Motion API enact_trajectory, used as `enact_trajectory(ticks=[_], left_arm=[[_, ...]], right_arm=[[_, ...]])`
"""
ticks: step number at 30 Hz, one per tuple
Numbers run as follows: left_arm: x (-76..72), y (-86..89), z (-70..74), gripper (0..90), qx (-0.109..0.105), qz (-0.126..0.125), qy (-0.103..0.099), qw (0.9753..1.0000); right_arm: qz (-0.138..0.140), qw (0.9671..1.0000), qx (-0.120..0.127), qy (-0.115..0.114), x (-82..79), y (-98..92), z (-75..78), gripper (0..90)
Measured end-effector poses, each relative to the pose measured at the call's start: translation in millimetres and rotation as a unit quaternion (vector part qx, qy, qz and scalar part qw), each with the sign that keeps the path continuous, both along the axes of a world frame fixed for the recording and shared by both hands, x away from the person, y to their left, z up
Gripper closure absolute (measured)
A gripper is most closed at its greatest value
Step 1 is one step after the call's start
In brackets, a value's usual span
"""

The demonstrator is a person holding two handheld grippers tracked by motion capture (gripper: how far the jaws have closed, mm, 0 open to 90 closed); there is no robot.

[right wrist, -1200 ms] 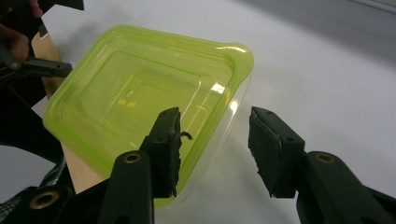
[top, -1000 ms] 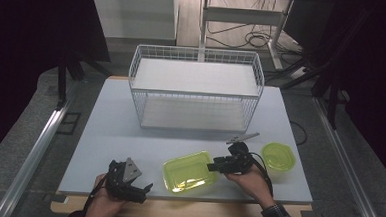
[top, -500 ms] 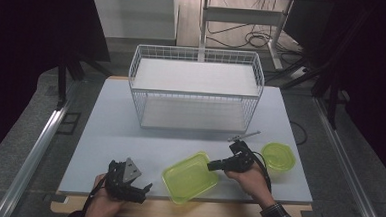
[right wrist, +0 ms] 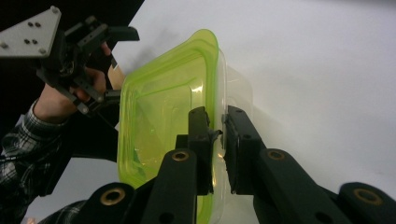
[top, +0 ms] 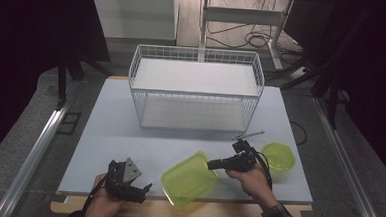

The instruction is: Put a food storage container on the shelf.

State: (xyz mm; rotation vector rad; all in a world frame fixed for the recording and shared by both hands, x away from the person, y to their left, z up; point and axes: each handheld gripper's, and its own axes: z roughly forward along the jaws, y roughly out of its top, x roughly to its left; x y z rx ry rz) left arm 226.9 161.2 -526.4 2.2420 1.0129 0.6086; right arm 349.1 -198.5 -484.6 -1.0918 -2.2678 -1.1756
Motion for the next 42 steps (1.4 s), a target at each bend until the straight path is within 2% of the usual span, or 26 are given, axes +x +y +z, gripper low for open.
enact_trajectory(ticks=[6, 12, 14, 18, 20, 24, 25, 26, 28, 29, 33, 37, 39, 40, 41, 42], left_arm=[[0.1, 0.0, 0.0, 2.7, 0.003, -0.002, 0.001, 1.0], [0.1, -0.5, -0.4, 2.7, 0.002, -0.001, 0.001, 1.0], [0.2, -0.7, -0.5, 2.7, 0.001, -0.001, 0.001, 1.0], [0.2, -0.9, -0.7, 2.7, 0.002, -0.002, 0.002, 1.0], [0.3, -1.4, -1.2, 2.7, 0.002, -0.002, 0.003, 1.0], [0.4, -2.1, -1.7, 2.7, 0.008, -0.004, 0.006, 0.9999], [0.4, -2.4, -1.9, 2.7, 0.009, -0.004, 0.005, 0.9999], [0.4, -2.7, -2.1, 2.7, 0.011, -0.005, 0.006, 0.9999], [0.4, -2.7, -2.1, 2.7, 0.011, -0.006, 0.006, 0.9999], [0.4, -2.6, -2.3, 2.7, 0.012, -0.006, 0.006, 0.9999], [0.4, -3.0, -2.8, 2.7, 0.009, -0.005, 0.007, 0.9999], [0.3, -3.4, -2.9, 2.7, 0.014, -0.008, 0.008, 0.9998], [0.2, -3.7, -2.9, 2.7, 0.015, -0.009, 0.007, 0.9998], [0.1, -3.7, -2.8, 2.7, 0.016, -0.009, 0.008, 0.9998], [0.2, -3.7, -2.9, 2.7, 0.016, -0.009, 0.007, 0.9998], [0.2, -3.7, -2.9, 2.7, 0.016, -0.009, 0.007, 0.9998]], right_arm=[[-0.022, 0.9996, 0.015, 0.006, 3.1, -8.7, 0.6, 81.7], [-0.03, 0.999, 0.029, 0.014, 4.6, -12.6, 0.6, 82.0], [-0.035, 0.9989, 0.03, 0.007, 4.9, -14.4, 2.9, 82.1], [-0.036, 0.9988, 0.034, 0.007, 5.4, -15.6, 3.8, 82.3], [-0.037, 0.999, 0.025, 0.004, 5.3, -14.8, 2.6, 82.3], [-0.041, 0.9988, 0.019, 0.016, 8.5, -15.2, -0.9, 81.5], [-0.045, 0.9987, 0.011, 0.018, 10.2, -14.9, -3.2, 80.6], [-0.047, 0.9986, -0.018, 0.019, 13.6, -13.9, -7.9, 78.4], [-0.051, 0.9981, -0.024, 0.023, 15.6, -14.1, -11.6, 78.0], [-0.06, 0.9973, -0.013, 0.041, 19.9, -16.0, -17.3, 75.4], [-0.064, 0.997, -0.026, 0.034, 20.2, -15.0, -18.6, 71.6], [-0.065, 0.9969, -0.019, 0.039, 20.3, -14.9, -17.9, 65.5], [-0.064, 0.9967, -0.023, 0.043, 20.3, -13.4, -19.8, 65.6], [-0.061, 0.9966, -0.024, 0.049, 20.3, -12.1, -21.6, 69.4], [-0.058, 0.996, -0.015, 0.066, 20.9, -11.4, -24.7, 74.7], [-0.057, 0.9957, -0.011, 0.072, 21.3, -11.8, -24.8, 76.9]])
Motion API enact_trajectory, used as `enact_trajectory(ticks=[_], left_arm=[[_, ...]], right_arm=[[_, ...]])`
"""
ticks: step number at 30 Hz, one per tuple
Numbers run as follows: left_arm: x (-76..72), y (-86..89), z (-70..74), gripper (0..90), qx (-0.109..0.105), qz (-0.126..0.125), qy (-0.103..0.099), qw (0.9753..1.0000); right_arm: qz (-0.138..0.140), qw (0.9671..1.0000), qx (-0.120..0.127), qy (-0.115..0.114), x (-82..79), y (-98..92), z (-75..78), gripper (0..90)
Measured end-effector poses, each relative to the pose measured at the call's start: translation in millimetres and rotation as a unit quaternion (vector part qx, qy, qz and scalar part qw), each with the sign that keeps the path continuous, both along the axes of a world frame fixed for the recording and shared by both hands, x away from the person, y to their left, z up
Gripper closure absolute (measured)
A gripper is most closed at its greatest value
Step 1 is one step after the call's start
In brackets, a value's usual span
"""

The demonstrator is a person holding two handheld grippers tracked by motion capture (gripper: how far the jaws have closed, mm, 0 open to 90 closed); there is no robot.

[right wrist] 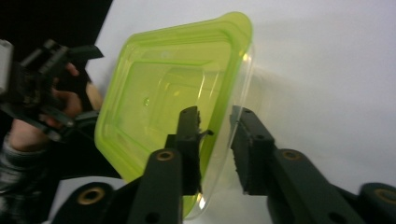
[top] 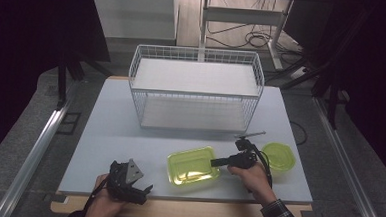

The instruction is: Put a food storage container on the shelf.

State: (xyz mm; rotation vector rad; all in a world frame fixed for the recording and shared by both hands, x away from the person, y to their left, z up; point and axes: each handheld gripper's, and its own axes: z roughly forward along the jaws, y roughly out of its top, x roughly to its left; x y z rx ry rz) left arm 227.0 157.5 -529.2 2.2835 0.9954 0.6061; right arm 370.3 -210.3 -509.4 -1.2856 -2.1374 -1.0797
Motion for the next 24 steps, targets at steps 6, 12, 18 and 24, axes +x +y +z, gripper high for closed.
enact_trajectory(ticks=[6, 12, 18, 24], left_arm=[[-0.3, 0.0, 0.1, 2.7, 0.0, 0.0, -0.001, 1.0], [-0.3, 0.8, 0.7, 2.5, -0.002, 0.001, -0.003, 1.0], [-0.5, 0.3, 0.8, 2.0, -0.004, -0.002, -0.004, 1.0], [-0.5, 0.9, 1.3, 0.7, -0.012, -0.005, -0.009, 0.9999]], right_arm=[[0.021, 0.9996, 0.005, -0.02, -5.4, 4.4, 9.2, 80.1], [0.007, 0.9982, 0.05, -0.032, -4.3, -2.3, 27.7, 80.1], [-0.007, 0.9963, 0.061, -0.06, -1.3, -7.9, 48.0, 80.0], [-0.021, 0.9946, 0.07, -0.074, 4.8, -10.8, 63.0, 80.0]])
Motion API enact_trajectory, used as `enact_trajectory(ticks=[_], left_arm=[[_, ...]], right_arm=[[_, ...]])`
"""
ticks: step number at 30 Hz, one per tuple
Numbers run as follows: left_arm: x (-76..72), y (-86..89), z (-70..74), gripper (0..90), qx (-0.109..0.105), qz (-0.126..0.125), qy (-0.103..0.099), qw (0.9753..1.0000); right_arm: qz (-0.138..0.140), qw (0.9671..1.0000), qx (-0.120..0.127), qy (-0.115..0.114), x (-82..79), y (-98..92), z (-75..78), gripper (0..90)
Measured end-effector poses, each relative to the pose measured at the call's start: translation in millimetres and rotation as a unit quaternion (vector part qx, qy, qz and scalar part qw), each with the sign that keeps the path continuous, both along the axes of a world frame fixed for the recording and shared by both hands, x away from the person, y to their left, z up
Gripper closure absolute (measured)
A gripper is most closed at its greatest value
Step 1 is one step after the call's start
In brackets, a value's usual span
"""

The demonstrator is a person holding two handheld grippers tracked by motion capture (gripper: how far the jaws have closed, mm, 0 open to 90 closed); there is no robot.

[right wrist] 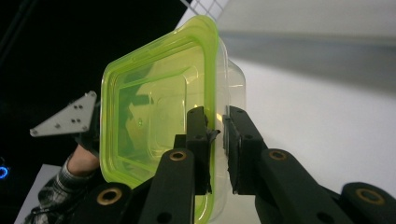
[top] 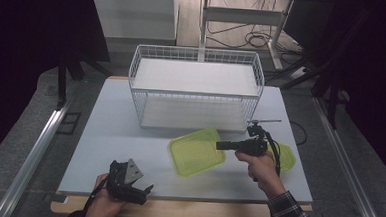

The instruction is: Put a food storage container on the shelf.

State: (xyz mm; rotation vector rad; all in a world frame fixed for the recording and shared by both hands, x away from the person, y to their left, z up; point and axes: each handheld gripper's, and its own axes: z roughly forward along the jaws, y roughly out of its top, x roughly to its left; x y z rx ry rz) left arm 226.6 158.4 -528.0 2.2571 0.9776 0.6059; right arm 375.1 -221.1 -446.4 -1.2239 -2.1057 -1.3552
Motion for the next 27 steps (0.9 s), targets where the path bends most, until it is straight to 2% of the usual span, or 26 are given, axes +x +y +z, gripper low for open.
enact_trajectory(ticks=[3, 4, 8, 14, 20, 23, 27], left_arm=[[0.1, 0.0, -0.1, 0.3, 0.0, -0.001, -0.002, 1.0], [0.3, -0.8, -0.9, 0.0, 0.0, 0.001, -0.005, 1.0], [0.4, -1.6, -1.4, 0.0, 0.007, -0.001, -0.007, 1.0], [0.5, -1.3, -1.1, 0.2, -0.006, 0.006, -0.016, 0.9998], [0.9, -0.7, -1.5, 0.9, -0.004, 0.004, -0.018, 0.9998], [0.9, -0.8, -1.6, 0.9, -0.005, 0.003, -0.02, 0.9998], [1.3, 0.2, -1.8, 0.7, -0.01, -0.001, -0.024, 0.9997]], right_arm=[[-0.003, 1.0, 0.005, -0.003, 1.2, 0.2, 4.5, 80.0], [-0.005, 0.9999, 0.01, -0.008, 2.6, 1.2, 10.2, 80.0], [-0.006, 0.9998, 0.005, -0.017, 4.5, 3.2, 17.8, 80.0], [-0.014, 0.9994, 0.016, -0.028, 11.8, 5.1, 35.7, 80.0], [-0.019, 0.9988, 0.017, -0.041, 18.8, 6.6, 53.3, 80.0], [-0.021, 0.9986, 0.018, -0.046, 20.9, 6.8, 57.5, 80.0], [-0.032, 0.9977, 0.026, -0.054, 27.1, 6.7, 69.4, 80.0]])
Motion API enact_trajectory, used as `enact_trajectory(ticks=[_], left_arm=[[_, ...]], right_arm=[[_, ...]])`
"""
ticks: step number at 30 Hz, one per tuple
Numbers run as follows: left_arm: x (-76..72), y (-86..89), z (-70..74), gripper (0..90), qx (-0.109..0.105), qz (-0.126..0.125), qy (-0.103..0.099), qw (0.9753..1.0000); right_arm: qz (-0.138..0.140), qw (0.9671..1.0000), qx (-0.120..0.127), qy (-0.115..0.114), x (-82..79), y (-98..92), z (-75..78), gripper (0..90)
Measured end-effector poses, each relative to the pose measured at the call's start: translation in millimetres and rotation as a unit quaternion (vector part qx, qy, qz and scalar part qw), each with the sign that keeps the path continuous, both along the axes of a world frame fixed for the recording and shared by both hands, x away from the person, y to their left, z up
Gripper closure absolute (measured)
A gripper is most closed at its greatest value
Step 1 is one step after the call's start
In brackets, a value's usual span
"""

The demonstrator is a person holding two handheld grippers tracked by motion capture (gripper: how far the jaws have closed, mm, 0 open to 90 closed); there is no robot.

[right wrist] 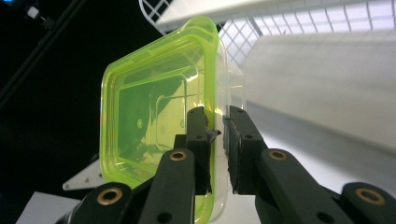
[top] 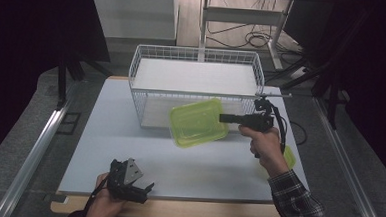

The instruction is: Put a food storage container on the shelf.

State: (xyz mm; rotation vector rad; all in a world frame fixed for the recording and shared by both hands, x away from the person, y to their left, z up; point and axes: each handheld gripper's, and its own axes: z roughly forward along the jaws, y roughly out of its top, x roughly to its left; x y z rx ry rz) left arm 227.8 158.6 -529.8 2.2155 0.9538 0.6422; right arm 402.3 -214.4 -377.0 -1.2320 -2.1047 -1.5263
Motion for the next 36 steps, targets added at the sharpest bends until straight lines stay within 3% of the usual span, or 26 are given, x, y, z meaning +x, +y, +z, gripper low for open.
enact_trajectory(ticks=[11, 27, 36], left_arm=[[1.5, 0.6, -1.3, 0.7, -0.019, -0.012, -0.002, 0.9998], [-1.2, -3.4, -0.3, 0.7, -0.008, -0.033, -0.014, 0.9993], [-1.5, -3.8, -0.2, 0.6, -0.005, -0.036, -0.016, 0.9992]], right_arm=[[-0.022, 0.9994, 0.009, -0.023, 13.5, 1.0, 31.5, 80.0], [-0.067, 0.9968, 0.002, -0.044, 43.4, 11.4, 62.8, 80.0], [-0.099, 0.9941, -0.002, -0.044, 57.3, 11.9, 70.1, 80.0]])
